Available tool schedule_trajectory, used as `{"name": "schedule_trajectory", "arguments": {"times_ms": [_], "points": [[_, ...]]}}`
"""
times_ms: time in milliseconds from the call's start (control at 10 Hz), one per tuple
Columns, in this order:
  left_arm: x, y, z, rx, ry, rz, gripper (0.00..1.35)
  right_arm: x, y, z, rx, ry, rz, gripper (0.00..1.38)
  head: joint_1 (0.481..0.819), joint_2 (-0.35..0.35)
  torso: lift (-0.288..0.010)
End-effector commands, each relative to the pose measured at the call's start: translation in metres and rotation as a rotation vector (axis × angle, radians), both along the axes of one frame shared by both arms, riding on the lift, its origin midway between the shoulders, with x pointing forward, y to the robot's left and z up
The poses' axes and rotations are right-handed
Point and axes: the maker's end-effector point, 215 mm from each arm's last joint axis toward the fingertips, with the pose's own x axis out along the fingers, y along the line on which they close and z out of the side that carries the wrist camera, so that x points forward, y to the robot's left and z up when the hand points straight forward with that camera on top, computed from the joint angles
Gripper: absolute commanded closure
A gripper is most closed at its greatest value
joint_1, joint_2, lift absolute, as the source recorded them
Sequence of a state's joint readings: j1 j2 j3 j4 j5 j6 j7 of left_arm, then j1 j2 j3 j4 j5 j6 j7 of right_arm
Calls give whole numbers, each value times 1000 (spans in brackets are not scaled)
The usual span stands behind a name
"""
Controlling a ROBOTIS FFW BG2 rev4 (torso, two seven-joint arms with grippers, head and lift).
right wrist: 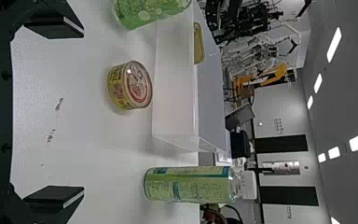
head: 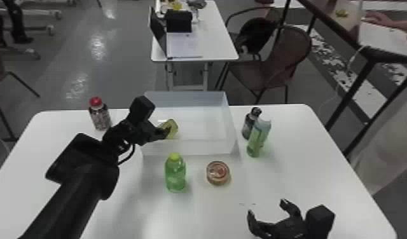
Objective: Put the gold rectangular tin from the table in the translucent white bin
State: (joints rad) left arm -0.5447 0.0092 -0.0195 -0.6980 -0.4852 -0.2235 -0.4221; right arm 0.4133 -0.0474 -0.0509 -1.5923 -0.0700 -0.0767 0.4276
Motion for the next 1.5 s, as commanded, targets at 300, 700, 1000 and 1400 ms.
{"name": "schedule_trajectory", "arguments": {"times_ms": [300, 700, 1000, 1400], "points": [[-23, 66, 6, -145, -49, 138, 167, -7, -6, 0, -4, 3, -6, 110, 695, -46, -30], [-91, 155, -22, -253, -42, 336, 167, -8, -10, 6, -27, -4, -2, 110, 695, 55, -30], [-186, 224, -41, -315, -58, 495, 167, -7, -10, 8, -38, -5, 2, 110, 695, 105, -30], [-283, 279, -55, -295, -71, 591, 167, -13, -20, 10, -70, 5, -9, 110, 695, 256, -30]]}}
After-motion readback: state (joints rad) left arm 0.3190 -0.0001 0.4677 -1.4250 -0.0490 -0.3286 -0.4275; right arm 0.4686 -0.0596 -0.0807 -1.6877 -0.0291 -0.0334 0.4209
